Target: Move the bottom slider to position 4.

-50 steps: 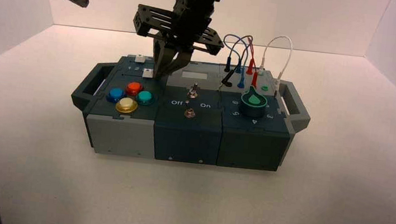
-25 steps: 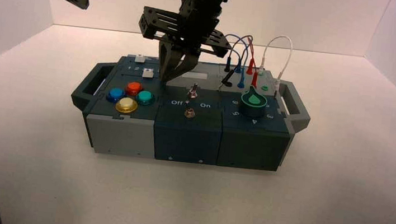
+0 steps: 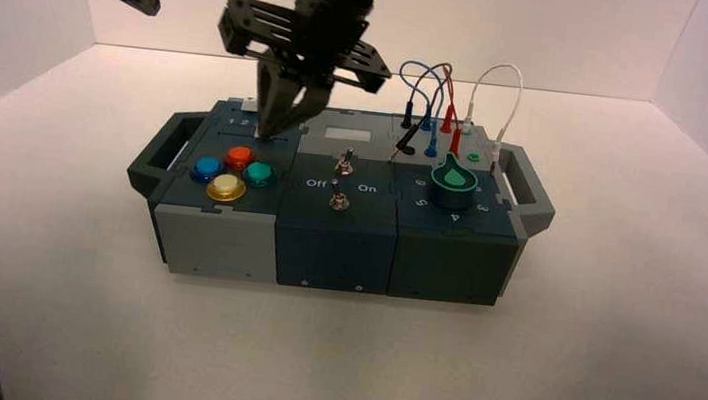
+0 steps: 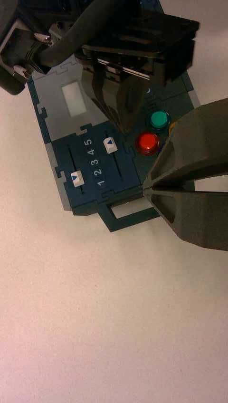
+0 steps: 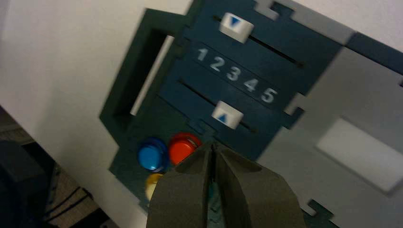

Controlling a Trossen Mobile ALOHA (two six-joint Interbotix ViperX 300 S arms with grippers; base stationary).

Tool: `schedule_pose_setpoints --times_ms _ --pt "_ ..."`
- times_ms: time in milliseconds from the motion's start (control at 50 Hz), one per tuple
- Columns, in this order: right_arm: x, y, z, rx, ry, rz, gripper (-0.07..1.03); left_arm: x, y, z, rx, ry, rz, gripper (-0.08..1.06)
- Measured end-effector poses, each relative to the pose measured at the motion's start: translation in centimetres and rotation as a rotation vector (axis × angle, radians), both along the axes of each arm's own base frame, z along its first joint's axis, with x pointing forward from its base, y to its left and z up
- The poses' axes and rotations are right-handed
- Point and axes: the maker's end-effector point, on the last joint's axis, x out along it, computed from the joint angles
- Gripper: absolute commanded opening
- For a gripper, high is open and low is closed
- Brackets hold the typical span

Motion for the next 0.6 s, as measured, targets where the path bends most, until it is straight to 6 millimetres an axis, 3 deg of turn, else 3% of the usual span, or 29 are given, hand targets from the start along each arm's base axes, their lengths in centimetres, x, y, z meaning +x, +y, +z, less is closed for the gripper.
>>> schedule_pose_setpoints --times_ms 260,600 --pt "0.9 1.3 1.1 0.029 -0.017 0.001 -0.02 0.0 0.0 0.0 0.000 0.001 0.000 -0.03" --pt "1.3 1.9 -0.5 0.009 0.005 0.006 -0.02 0.0 0.0 0.0 0.001 0.003 0.000 -0.03"
